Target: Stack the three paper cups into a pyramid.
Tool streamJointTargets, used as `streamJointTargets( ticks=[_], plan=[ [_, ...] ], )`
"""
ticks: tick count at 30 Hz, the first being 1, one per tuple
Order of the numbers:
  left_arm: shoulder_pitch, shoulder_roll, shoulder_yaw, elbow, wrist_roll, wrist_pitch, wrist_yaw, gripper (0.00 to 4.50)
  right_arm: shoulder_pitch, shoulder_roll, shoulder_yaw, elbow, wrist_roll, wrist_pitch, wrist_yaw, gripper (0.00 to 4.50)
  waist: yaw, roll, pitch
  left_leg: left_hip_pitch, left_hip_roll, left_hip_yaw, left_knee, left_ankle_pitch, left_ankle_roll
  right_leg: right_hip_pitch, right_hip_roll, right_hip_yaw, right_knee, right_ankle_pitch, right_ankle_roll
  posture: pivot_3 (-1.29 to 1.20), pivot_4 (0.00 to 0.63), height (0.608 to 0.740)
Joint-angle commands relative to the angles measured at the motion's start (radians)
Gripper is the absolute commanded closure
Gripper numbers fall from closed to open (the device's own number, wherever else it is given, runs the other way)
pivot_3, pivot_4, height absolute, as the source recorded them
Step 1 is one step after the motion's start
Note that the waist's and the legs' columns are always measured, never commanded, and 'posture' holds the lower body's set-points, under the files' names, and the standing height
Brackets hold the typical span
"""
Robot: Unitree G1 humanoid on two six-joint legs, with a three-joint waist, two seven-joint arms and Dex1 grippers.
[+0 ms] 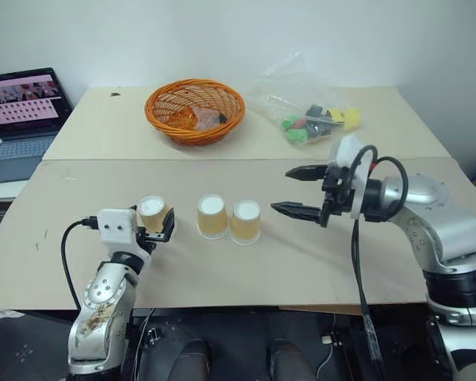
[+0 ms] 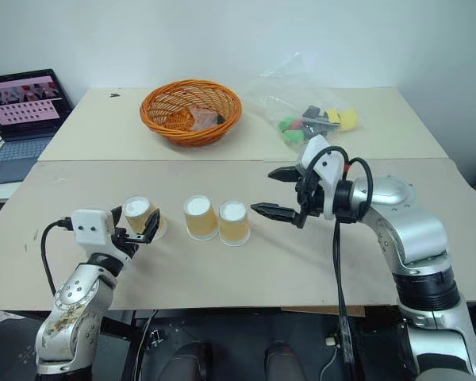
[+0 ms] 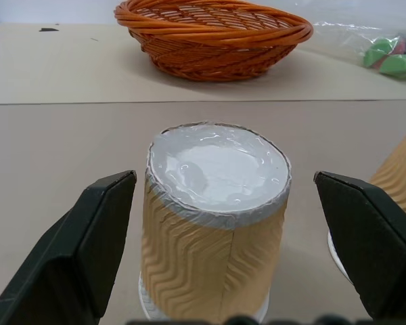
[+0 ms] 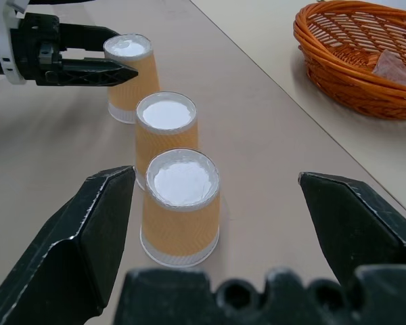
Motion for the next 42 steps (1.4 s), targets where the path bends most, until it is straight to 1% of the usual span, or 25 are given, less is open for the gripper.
streamJointTargets(
  ticks=[1,14,16,18,19,20,21,22,27,30,31,34,37,40,42],
  plan=[
    [-0.029,0.023,0.000,0.018,0.002,-0.005,-0.019,0.00,-0.006,-0.013,-0.046,-0.045,0.035,0.002,-0.013,0.02,0.002,0.000,0.000,0.000,0.000,0.000,0.000,0.000,0.000,0.000,0.000,0.000,0.000,0.000,0.000,0.00,0.150,0.740],
    [-0.073,0.036,0.008,0.049,0.004,-0.004,-0.022,0.00,0.010,-0.020,-0.041,-0.049,0.051,-0.010,-0.039,0.02,0.006,0.000,0.000,0.000,0.000,0.000,0.000,0.000,0.000,0.000,0.000,0.000,0.000,0.000,0.000,0.00,0.150,0.740],
    [-0.076,0.035,0.011,0.050,0.000,-0.001,-0.022,0.52,0.008,-0.019,-0.039,-0.046,0.051,-0.011,-0.041,0.00,0.006,0.000,0.000,0.000,0.000,0.000,0.000,0.000,0.000,0.000,0.000,0.000,0.000,0.000,0.000,0.00,0.150,0.740],
    [-0.077,0.035,0.011,0.051,-0.001,0.006,-0.021,0.84,0.009,-0.018,-0.039,-0.046,0.053,-0.012,-0.043,0.00,0.007,0.000,0.000,0.000,0.000,0.000,0.000,0.000,0.000,0.000,0.000,0.000,0.000,0.000,0.000,0.00,0.150,0.740],
    [-0.078,0.036,0.010,0.052,0.000,0.008,-0.021,1.47,0.011,-0.018,-0.038,-0.045,0.052,-0.014,-0.044,0.00,0.007,0.000,0.000,0.000,0.000,0.000,0.000,0.000,0.000,0.000,0.000,0.000,0.000,0.000,0.000,0.00,0.150,0.740],
    [-0.080,0.037,0.009,0.054,0.001,0.009,-0.021,1.54,0.013,-0.018,-0.038,-0.045,0.052,-0.015,-0.045,0.00,0.007,0.000,0.000,0.000,0.000,0.000,0.000,0.000,0.000,0.000,0.000,0.000,0.000,0.000,0.000,0.00,0.150,0.740],
    [-0.081,0.038,0.009,0.055,0.001,0.008,-0.021,1.81,0.014,-0.017,-0.037,-0.047,0.052,-0.014,-0.047,0.00,0.008,0.000,0.000,0.000,0.000,0.000,0.000,0.000,0.000,0.000,0.000,0.000,0.000,0.000,0.000,0.00,0.150,0.740],
    [-0.085,0.038,0.009,0.058,0.002,0.010,-0.021,1.90,0.015,-0.017,-0.037,-0.048,0.052,-0.014,-0.049,0.00,0.008,0.000,0.000,0.000,0.000,0.000,0.000,0.000,0.000,0.000,0.000,0.000,0.000,0.000,0.000,0.00,0.150,0.740],
    [-0.139,0.043,0.020,0.090,-0.003,0.004,-0.022,1.90,0.018,-0.019,-0.041,-0.047,0.047,-0.016,-0.058,0.00,0.012,0.000,0.000,0.000,0.000,0.000,0.000,0.000,0.000,0.000,0.000,0.000,0.000,0.000,0.000,0.00,0.150,0.740],
    [-0.248,0.055,0.039,0.143,-0.020,-0.003,-0.026,1.90,0.022,-0.016,-0.032,-0.044,0.034,-0.021,-0.071,0.00,0.014,0.000,0.000,0.000,0.000,0.000,0.000,0.000,0.000,0.000,0.000,0.000,0.000,0.000,0.000,0.00,0.150,0.740],
    [-0.304,0.075,0.041,0.169,-0.021,-0.001,-0.041,1.90,0.021,-0.012,-0.029,-0.042,0.032,-0.022,-0.076,0.00,0.015,-0.001,0.001,-0.001,0.000,-0.001,0.001,0.000,0.000,0.000,0.000,-0.001,0.000,0.000,0.000,0.00,0.150,0.740],
    [-0.489,0.162,0.038,0.269,-0.062,0.021,-0.149,1.90,0.019,0.000,-0.021,-0.035,0.021,-0.024,-0.100,0.00,0.016,-0.002,0.001,-0.002,0.000,-0.001,0.001,0.000,0.000,-0.001,0.000,-0.002,0.000,0.000,0.000,0.00,0.150,0.740],
    [-0.693,0.254,0.025,0.403,-0.173,0.093,-0.359,1.90,0.022,0.015,-0.002,-0.017,-0.005,-0.035,-0.124,0.00,0.015,-0.003,0.002,-0.004,-0.001,-0.001,0.001,0.000,0.000,-0.001,0.000,-0.002,-0.001,0.000,0.000,0.00,0.150,0.740],
    [-0.885,0.306,0.031,0.534,-0.345,0.245,-0.593,1.90,0.033,0.026,0.008,-0.003,-0.028,-0.047,-0.140,0.00,0.012,-0.003,0.002,-0.005,-0.001,-0.001,0.001,0.000,0.000,-0.002,0.000,-0.002,-0.001,0.000,0.001,0.00,0.150,0.740],
    [-0.988,0.336,0.027,0.635,-0.414,0.299,-0.760,1.90,0.037,0.035,0.005,0.009,-0.039,-0.052,-0.155,0.00,0.008,-0.003,0.002,-0.005,-0.001,-0.001,0.001,0.000,0.000,-0.003,0.000,-0.002,-0.001,0.000,0.001,0.00,0.150,0.740]
  ],
)
